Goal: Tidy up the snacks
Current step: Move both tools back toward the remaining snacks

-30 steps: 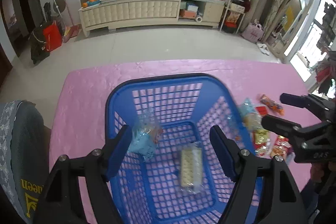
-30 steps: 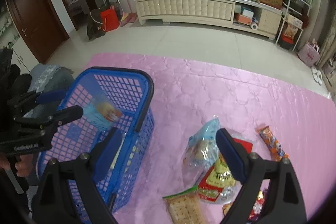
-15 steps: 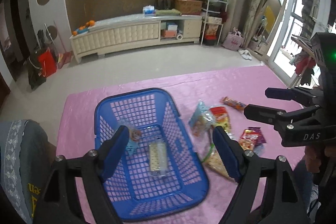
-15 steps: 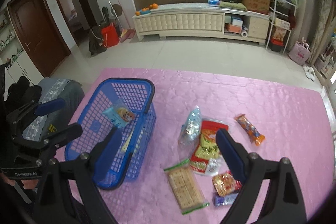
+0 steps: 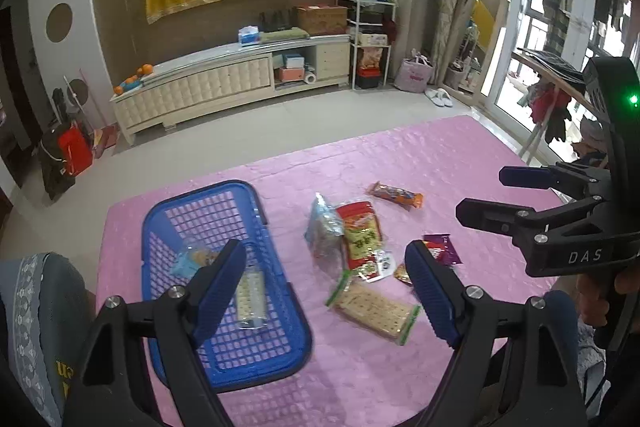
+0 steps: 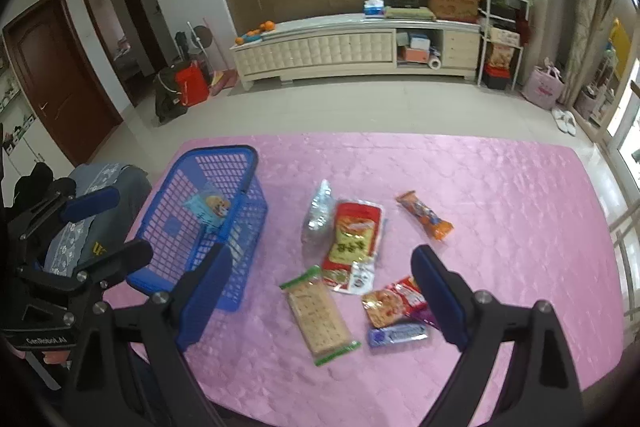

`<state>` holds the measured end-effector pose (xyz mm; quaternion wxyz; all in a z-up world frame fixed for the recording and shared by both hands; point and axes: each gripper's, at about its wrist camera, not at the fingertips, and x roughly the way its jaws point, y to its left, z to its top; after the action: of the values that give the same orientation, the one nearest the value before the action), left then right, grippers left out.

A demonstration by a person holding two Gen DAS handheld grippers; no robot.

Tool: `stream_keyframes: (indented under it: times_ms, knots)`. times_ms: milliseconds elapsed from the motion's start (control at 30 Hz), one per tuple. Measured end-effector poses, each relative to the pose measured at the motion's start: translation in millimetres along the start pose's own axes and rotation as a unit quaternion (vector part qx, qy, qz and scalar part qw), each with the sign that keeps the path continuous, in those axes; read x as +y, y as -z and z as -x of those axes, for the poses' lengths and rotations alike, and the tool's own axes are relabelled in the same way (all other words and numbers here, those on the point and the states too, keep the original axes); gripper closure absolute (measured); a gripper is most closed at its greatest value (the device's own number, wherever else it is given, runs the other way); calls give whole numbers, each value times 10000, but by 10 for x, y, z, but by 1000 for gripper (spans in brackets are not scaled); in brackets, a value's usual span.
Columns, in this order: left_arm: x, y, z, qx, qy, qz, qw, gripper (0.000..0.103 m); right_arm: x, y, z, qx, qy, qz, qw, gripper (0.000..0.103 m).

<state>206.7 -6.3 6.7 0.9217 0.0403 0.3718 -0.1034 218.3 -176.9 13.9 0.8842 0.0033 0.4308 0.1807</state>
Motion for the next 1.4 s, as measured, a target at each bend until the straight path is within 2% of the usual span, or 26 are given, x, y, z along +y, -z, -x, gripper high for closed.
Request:
stream_keyframes:
  times_ms: [133,400,567,900,1067,1167,1400]
  knots:
    - [-160,-8,-75,63,85,-59,9999,23,-173,63,45,27,201,-100,9997,10]
    - [-389,-63,-388,440,-22,-173,9989,23,-517,117,-42,132,221,-406,9988,10]
    - [-406,-115,-646,715,52,2,9974,23,-661,125,-178,329,247,-412,9983,10]
    - [-339,-272,-1268,1475,4,208,9888,23,-1030,41,-630,866,103,-924,9919,10]
    - [-296,-345,-1518,1670,-21,193,9858,23,-1066,-19,-837,1022,81,-972,9900,10]
    - [-265,-369,-1669,1768,-84,164,9841,23,-1146,-48,-997,1123,344,-1026,9878,10]
    - [-239,-404,-2068,2028,-228,61,9789,23,-1223,-65,-1352,1308,324,-988,9859,10]
